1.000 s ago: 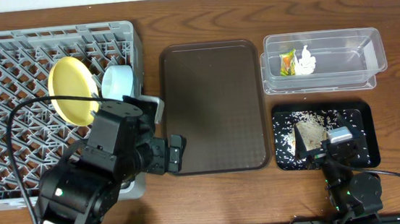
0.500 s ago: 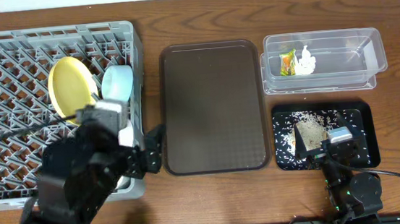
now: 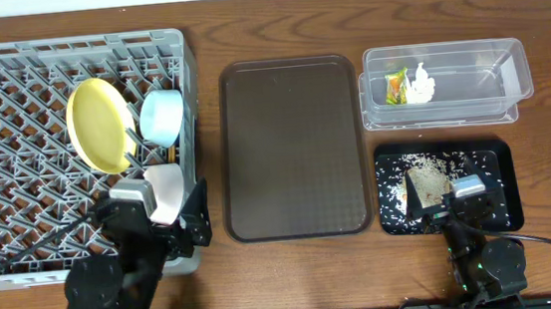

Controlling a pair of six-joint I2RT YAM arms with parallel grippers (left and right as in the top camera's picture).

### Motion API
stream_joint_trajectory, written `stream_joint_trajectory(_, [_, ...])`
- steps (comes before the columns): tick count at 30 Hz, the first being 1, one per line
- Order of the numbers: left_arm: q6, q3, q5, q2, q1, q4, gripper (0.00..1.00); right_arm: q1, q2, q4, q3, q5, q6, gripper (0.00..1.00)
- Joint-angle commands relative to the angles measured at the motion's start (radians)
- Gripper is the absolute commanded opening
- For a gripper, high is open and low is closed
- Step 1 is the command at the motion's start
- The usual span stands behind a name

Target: Sort waste into correct bins and load items into the dishwasher

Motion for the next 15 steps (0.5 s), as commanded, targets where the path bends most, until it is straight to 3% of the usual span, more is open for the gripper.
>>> stream_joint_trajectory(1, [0.018,-0.076,-0.016,-0.07,0.005,0.052,0.96,-0.012,-0.003,-0.002,-0.003,-0.005,-0.01,0.99])
stream_joint_trajectory(15, [0.017,-0.459,-0.035,-0.352,0.031,0.314,0.96,-0.012,-0.003,-0.002,-0.003,-0.005,-0.01,0.99])
